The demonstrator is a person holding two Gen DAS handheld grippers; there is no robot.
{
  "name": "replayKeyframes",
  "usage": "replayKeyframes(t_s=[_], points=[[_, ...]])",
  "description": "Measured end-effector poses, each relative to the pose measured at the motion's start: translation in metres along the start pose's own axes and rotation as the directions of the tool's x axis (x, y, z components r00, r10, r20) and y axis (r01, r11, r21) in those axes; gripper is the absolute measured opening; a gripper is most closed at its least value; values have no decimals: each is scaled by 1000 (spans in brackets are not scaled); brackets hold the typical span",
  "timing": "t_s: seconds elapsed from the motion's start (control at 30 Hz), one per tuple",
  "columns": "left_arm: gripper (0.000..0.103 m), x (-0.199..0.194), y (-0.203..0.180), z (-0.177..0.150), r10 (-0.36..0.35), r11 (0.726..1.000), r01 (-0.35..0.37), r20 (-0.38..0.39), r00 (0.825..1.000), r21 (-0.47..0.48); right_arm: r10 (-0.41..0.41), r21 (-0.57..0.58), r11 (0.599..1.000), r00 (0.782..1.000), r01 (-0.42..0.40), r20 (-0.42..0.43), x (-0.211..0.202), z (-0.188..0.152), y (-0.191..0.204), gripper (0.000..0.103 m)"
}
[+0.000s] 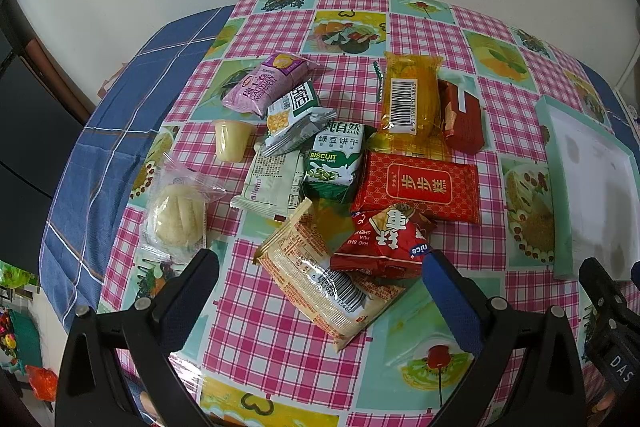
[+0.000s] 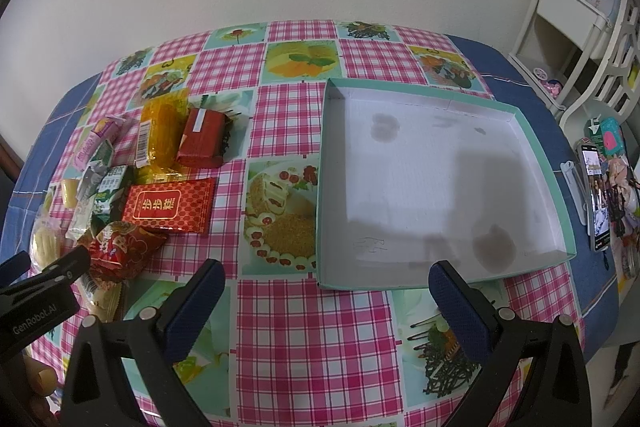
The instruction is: Organize snacks
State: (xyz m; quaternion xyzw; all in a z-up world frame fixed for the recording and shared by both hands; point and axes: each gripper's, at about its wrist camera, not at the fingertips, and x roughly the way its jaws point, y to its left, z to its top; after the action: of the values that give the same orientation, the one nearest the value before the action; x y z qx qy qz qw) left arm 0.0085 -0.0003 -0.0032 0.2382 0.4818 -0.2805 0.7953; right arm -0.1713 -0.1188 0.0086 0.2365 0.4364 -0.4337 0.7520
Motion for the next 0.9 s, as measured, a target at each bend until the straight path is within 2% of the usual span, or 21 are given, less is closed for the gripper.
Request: replayKeyframes(t_s=[0.17, 0.33, 0.53, 0.73, 0.9], points=[[101, -2, 8, 2, -17, 1000, 17, 15, 1000, -21, 30, 11, 999, 999, -30, 11, -1, -1, 8, 103], [101, -7, 37, 9, -15, 996, 19, 45, 999, -84, 126, 27, 992, 992, -127, 14, -1, 5, 28, 103], [101, 1, 79, 15, 7, 988, -3, 26, 1000, -156, 180, -56, 982, 984, -179, 13, -2, 8, 74, 103], [101, 16, 118, 15, 7, 980, -9, -11, 1000, -201, 270, -92, 957, 960, -275, -71, 8, 5, 121, 103], [101, 30, 143, 14, -9, 978, 2, -37, 999, -209, 281, -165, 940, 953, -297, -113, 10, -2, 156, 103]])
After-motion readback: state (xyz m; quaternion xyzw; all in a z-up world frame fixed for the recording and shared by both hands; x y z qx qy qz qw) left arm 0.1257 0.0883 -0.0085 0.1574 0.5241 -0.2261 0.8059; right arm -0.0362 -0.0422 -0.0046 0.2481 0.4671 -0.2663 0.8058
